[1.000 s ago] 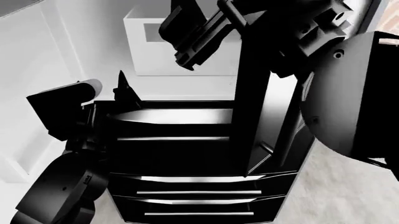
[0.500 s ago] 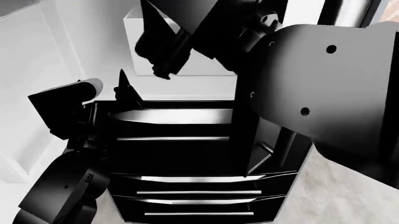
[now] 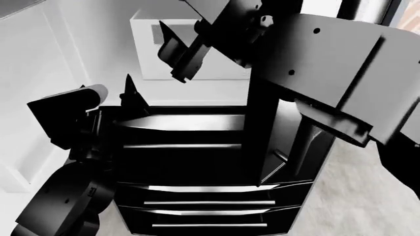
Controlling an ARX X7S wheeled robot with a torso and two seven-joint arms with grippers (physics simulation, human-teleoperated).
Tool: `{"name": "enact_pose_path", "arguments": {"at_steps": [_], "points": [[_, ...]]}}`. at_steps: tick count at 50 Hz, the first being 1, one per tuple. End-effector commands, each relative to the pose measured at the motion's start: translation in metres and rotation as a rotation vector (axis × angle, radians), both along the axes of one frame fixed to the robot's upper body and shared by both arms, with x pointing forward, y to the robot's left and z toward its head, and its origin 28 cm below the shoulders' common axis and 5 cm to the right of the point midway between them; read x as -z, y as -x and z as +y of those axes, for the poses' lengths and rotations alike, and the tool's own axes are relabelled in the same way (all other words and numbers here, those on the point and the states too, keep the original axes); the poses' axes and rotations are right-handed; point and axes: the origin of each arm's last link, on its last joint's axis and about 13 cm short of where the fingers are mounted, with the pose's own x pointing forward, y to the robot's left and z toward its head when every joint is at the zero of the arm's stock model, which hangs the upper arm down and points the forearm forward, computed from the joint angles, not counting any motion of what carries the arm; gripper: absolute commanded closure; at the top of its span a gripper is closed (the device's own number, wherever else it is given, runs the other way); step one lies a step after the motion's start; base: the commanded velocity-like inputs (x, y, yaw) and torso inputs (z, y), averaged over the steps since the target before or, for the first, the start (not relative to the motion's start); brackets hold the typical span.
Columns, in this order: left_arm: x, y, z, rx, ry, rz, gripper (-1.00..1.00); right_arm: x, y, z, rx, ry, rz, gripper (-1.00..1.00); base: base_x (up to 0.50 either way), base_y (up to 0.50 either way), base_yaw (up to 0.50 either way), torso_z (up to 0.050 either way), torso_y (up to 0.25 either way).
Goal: Open the fridge doors
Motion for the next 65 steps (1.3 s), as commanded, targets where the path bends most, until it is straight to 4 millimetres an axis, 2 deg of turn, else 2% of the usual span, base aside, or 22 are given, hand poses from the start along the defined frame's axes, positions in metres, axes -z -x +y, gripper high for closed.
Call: {"name": "enact_pose_path", "arguments": {"at_steps": [1, 2, 3, 8, 9, 24, 39, 47, 56, 62, 65], "points": [[0.000, 0.001, 0.000, 0.002, -0.002, 0.000, -1.00, 0.005, -0.017, -0.002, -0.017, -0.003, 0.055, -1.00, 0.00, 0.00, 0.00, 0.000, 0.000], [0.000, 0.001, 0.000, 0.002, -0.002, 0.000, -1.00, 0.005, -0.017, -0.002, -0.017, -0.003, 0.055, -1.00, 0.00, 0.00, 0.00, 0.000, 0.000], [0.001, 0.000, -0.001, 0.005, 0.000, 0.003, -1.00, 0.004, -0.029, 0.003, -0.036, 0.003, 0.077, -1.00, 0.00, 0.00, 0.00, 0.000, 0.000], [0.002, -0.001, -0.001, 0.004, 0.000, 0.004, -1.00, 0.005, -0.030, 0.006, -0.043, 0.009, 0.079, -1.00, 0.00, 0.00, 0.00, 0.000, 0.000], [0.002, 0.000, -0.001, 0.007, 0.001, 0.005, -1.00, 0.006, -0.035, 0.016, -0.077, 0.009, 0.079, -1.00, 0.00, 0.00, 0.00, 0.000, 0.000], [0.002, 0.002, -0.001, 0.010, 0.004, 0.009, -1.00, 0.002, -0.047, 0.026, -0.105, -0.054, 0.068, -1.00, 0.00, 0.00, 0.00, 0.000, 0.000], [0.003, 0.003, -0.001, 0.017, -0.001, 0.013, -1.00, 0.008, -0.059, 0.001, -0.028, -0.192, 0.079, -1.00, 0.00, 0.00, 0.00, 0.000, 0.000], [0.002, -0.004, -0.001, 0.014, -0.003, 0.007, -1.00, 0.010, -0.061, -0.011, 0.062, -0.215, 0.038, -1.00, 0.00, 0.00, 0.00, 0.000, 0.000], [0.010, -0.005, -0.001, 0.017, -0.003, 0.019, -1.00, 0.017, -0.042, -0.021, 0.143, -0.310, -0.035, -1.00, 0.00, 0.00, 0.00, 0.000, 0.000], [0.009, 0.002, 0.000, 0.024, -0.003, 0.020, -1.00, 0.014, -0.018, -0.021, 0.218, -0.386, -0.152, -1.00, 0.00, 0.00, 0.00, 0.000, 0.000], [0.008, 0.003, 0.001, 0.023, -0.006, 0.024, -1.00, 0.010, 0.001, -0.025, 0.298, -0.396, -0.244, -1.00, 0.00, 0.00, 0.00, 0.000, 0.000]]}}
